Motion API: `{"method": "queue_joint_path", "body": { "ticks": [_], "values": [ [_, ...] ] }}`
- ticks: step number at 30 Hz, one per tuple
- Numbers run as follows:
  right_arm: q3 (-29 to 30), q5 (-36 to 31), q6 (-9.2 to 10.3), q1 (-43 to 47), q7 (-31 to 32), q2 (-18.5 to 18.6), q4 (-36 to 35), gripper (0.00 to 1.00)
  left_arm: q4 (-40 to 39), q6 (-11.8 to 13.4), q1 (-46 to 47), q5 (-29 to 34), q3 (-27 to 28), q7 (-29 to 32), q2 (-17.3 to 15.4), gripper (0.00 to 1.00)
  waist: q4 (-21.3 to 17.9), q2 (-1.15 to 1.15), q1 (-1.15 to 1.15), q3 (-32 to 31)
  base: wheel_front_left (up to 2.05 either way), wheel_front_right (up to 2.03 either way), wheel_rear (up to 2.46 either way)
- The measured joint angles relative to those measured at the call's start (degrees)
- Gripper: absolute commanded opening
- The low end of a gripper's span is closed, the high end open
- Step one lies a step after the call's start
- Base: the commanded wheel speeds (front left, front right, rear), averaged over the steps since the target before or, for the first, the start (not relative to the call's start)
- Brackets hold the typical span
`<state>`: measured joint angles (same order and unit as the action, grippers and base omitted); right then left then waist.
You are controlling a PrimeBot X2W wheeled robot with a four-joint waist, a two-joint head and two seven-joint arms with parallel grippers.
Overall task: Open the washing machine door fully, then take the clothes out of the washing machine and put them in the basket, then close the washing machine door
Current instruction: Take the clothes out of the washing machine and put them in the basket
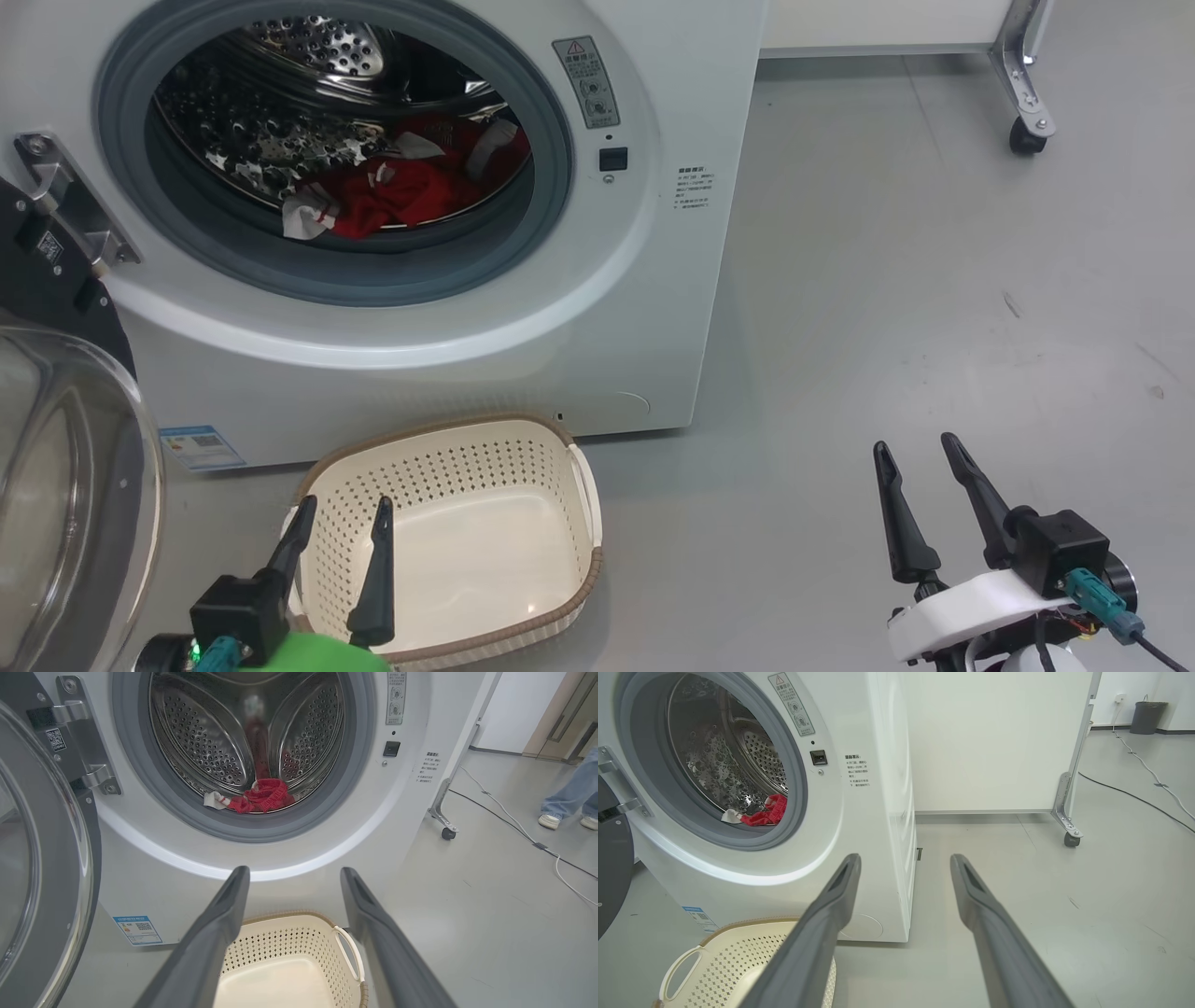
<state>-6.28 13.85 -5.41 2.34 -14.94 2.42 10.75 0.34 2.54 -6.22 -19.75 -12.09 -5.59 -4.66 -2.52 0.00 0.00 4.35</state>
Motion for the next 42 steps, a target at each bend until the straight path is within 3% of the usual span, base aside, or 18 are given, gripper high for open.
{"method": "queue_joint_path", "body": {
  "ticks": [15,26,42],
  "values": [
    [-0.7,-0.4,-0.37,-4.7,0.0,0.0,-3.7,1.0,2.6,0.0,11.2,0.0,-1.6,2.0,0.7,1.0,-0.4,0.0,0.0,9.1,0.0,0.0,0.0],
    [-2.7,-0.7,-1.01,-9.8,0.0,0.1,-6.3,1.0,5.8,-0.3,28.9,1.1,-1.9,3.6,1.6,1.0,-1.1,0.0,0.0,18.6,0.0,0.0,0.0],
    [-6.6,1.7,-1.25,-17.8,0.0,0.3,-8.0,1.0,9.9,-0.3,49.0,1.1,2.4,4.6,1.6,1.0,-2.4,0.0,0.0,30.2,0.0,0.0,0.0]
  ]
}}
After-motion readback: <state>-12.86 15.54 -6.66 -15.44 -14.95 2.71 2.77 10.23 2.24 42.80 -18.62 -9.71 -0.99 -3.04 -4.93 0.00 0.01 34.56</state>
